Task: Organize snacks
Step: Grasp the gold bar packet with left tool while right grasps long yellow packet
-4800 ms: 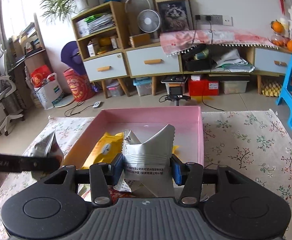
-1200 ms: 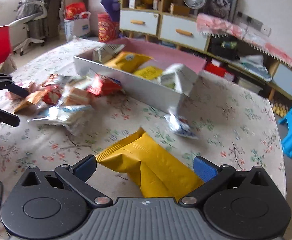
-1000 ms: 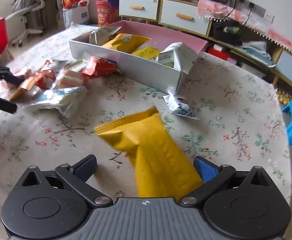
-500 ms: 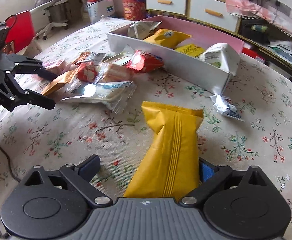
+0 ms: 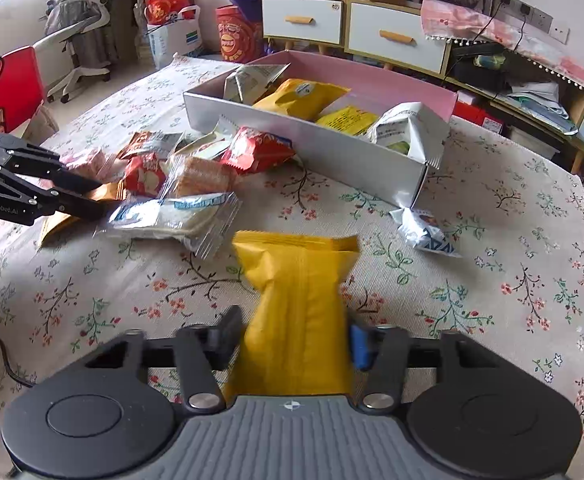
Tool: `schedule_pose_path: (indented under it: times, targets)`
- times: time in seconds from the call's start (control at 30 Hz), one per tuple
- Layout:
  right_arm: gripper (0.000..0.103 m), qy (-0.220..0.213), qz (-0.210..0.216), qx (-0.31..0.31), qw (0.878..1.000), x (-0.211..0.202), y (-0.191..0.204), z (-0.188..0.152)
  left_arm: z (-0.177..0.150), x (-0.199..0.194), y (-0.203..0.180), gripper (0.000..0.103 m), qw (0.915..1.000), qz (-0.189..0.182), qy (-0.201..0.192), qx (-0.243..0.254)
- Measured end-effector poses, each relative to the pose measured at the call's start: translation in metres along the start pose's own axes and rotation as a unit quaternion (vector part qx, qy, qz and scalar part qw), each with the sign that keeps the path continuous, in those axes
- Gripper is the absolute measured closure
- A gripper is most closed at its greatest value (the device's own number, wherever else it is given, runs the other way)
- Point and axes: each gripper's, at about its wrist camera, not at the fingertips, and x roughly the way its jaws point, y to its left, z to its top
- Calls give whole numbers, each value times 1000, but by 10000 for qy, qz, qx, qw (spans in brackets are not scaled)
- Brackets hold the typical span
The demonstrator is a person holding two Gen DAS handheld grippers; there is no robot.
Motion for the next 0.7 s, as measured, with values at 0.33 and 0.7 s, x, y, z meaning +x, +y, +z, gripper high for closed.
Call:
schedule_pose_path:
  times: [0.33,0.7]
  targets:
    - [70,-135,-95,-55,9998,-1,5,3,5,-5,0,78,9998,167,-61,-105]
    - [70,-504,-128,123,9986,-12,5,19,24,-20,3,78,9978,218,-476,-412]
